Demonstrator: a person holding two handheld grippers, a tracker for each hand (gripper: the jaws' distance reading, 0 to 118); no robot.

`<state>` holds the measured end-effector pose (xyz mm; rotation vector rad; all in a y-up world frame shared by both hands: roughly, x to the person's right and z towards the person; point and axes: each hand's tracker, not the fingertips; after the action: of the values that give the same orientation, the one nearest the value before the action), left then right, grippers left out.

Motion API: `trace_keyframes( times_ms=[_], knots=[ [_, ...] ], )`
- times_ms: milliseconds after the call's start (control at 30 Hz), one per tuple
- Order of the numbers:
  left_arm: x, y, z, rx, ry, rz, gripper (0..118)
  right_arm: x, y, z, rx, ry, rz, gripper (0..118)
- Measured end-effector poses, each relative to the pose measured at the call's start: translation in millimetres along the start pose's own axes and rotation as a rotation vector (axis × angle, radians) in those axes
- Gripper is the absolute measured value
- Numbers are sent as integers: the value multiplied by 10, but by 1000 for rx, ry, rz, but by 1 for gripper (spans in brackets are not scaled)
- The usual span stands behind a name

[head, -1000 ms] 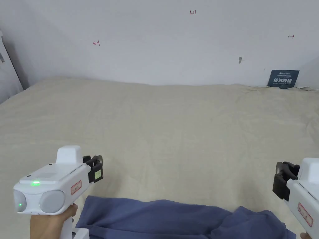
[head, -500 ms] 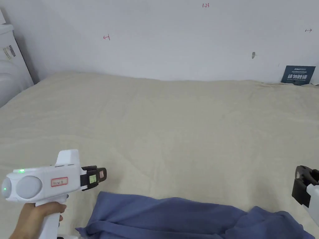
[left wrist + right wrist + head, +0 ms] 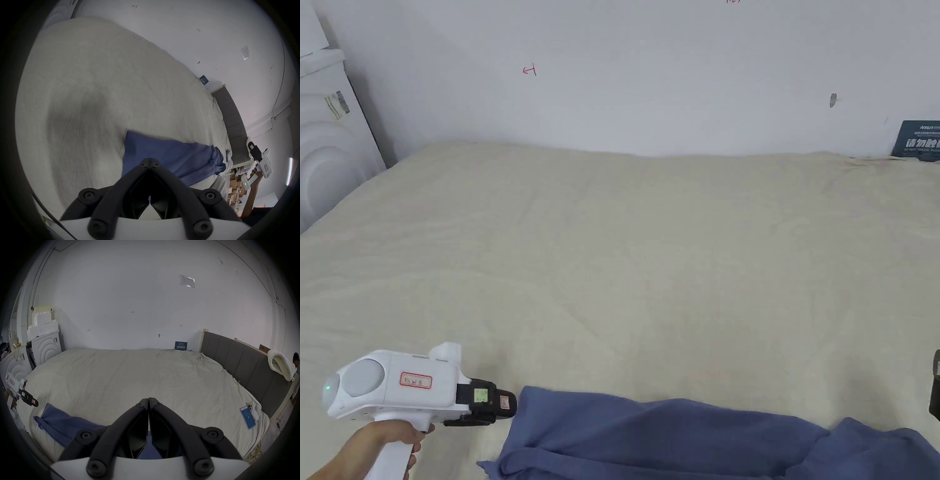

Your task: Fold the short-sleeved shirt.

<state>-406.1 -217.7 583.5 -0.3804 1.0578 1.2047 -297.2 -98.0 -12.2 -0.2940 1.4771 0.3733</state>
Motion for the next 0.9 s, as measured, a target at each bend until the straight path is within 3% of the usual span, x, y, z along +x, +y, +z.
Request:
trace_keyframes(
  times_ms=[33, 100, 167, 200, 267, 533, 667, 800, 867, 900],
  knots=[
    [0, -1, -41, -17, 2, -10, 1, 0, -7, -3, -2, -2, -1, 1],
    [50, -25, -101, -35, 10, -13, 13, -1, -17, -11, -9, -4, 2, 1],
    [65, -18, -181, -64, 16, -17, 42, 10, -34, -14, -14, -5, 1, 1],
    [86, -28, -213, -82, 25, -23, 67, 14, -41, -14, -19, -4, -1, 1],
    [118, -40, -296, -119, 56, -37, 85, 30, -59, -11, -25, -4, -4, 1],
    [43, 22, -610, -170, 127, -96, 90, 90, -97, 5, -38, -15, -7, 1],
    [90, 31, -610, -178, 141, -132, 87, 121, -97, 9, -38, -14, -13, 1],
    [103, -8, -584, -154, 233, -176, 38, 136, -112, 0, -38, -9, -24, 1],
    [110, -29, -566, -170, 132, -108, 11, 136, -119, 0, -39, -4, -27, 1],
    [143, -50, -570, -162, 131, -114, 5, 134, -122, 3, -39, -1, -25, 1]
  ],
)
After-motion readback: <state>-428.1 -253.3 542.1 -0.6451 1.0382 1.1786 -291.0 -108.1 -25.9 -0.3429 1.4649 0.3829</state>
